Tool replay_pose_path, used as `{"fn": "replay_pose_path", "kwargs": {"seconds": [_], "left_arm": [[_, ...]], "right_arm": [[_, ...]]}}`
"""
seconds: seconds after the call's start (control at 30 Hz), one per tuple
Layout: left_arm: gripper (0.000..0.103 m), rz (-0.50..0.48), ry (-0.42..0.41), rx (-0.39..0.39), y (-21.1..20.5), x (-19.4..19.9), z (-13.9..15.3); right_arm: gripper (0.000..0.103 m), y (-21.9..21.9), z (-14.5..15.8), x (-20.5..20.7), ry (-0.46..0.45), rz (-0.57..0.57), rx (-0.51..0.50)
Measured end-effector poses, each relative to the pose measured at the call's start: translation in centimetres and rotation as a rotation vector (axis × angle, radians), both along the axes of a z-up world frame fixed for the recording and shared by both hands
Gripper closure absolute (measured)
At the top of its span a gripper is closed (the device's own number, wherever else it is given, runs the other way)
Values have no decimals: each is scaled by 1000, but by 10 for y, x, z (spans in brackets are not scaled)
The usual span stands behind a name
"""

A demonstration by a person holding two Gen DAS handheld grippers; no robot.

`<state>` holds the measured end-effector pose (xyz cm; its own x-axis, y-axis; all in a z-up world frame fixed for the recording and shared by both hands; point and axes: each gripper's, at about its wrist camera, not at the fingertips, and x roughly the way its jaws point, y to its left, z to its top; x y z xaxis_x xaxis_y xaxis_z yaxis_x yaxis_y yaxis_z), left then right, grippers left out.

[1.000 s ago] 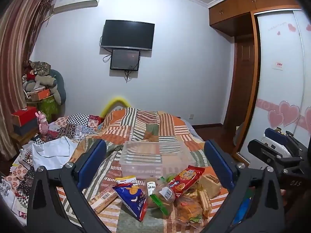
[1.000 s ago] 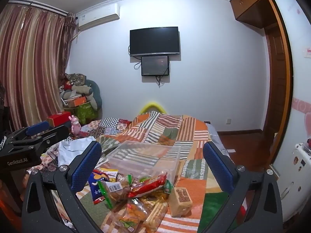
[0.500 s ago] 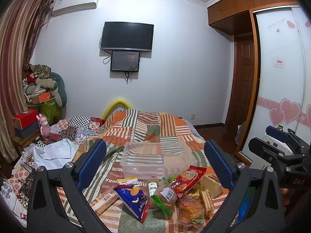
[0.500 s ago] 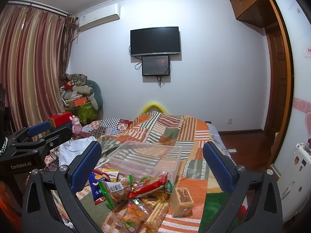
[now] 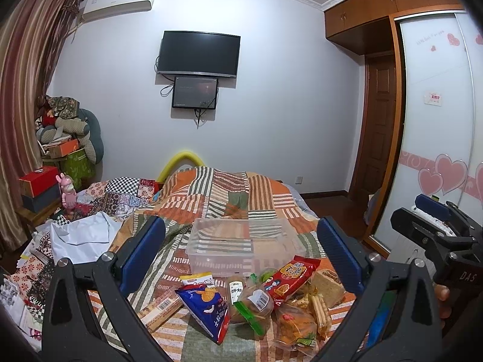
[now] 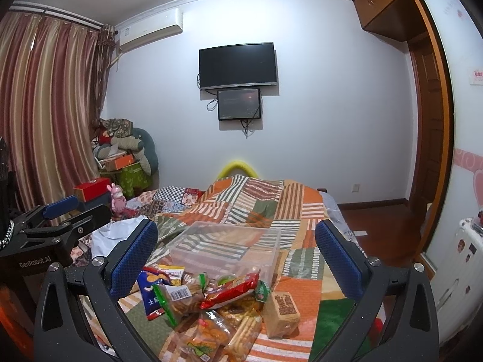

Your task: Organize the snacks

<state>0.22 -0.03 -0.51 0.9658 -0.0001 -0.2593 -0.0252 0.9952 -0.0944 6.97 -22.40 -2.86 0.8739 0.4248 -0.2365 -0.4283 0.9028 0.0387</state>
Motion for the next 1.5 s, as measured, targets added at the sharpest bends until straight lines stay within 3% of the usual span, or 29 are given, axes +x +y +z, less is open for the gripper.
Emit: {"fn": "replay_pose_path", "kwargs": {"seconds": [1.5], "left_arm": [[1,8,10,7,3,2,-5]], "right_arm": [[0,4,-5,4,19,1,-1]]}}
